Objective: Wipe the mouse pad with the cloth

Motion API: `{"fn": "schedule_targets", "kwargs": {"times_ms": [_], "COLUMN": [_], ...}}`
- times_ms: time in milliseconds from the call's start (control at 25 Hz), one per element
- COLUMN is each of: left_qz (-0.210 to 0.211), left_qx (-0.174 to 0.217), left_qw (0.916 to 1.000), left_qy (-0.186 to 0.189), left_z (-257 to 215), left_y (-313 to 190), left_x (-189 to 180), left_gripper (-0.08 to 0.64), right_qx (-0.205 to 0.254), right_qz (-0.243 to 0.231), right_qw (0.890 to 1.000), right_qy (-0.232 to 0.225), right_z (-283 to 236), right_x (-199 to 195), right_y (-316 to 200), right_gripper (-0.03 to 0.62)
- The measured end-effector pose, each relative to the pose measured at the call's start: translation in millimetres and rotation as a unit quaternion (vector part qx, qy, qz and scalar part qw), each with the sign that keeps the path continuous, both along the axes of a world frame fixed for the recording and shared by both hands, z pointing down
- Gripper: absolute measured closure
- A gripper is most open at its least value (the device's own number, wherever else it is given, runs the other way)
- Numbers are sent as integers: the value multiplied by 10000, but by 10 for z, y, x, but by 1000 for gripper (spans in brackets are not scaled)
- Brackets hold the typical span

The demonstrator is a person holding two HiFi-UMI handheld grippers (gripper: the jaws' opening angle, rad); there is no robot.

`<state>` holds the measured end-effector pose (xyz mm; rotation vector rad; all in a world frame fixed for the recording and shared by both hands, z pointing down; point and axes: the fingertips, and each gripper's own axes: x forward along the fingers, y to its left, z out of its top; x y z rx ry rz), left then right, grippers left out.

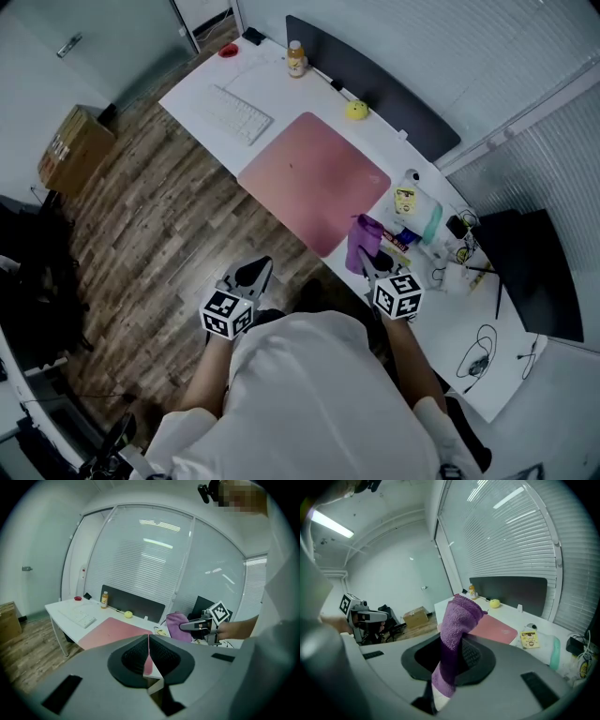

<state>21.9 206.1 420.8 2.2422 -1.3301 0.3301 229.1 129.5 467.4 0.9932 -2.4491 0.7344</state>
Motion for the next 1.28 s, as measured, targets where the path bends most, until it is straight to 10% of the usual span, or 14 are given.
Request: {"fn": "schedule_targets", "kwargs": {"times_ms": [600,1280], "left_qz": [107,1573], "left_qx": [-160,-337], "left_qw": [9998,9869], "left_qy": [4,117], "left_z": [148,374], "left_y": [-462,-1626], "left_x": [-210,-569], "left_gripper": [540,540], "right_qx": [-50,-405], "right_qz": [-70,1678], "right_qw": [9998,9824], "right_qy": [204,716], "right_z": [97,340], "right_x": [-232,-41], "right_y": [-477,-1031], "right_gripper": [517,517]}}
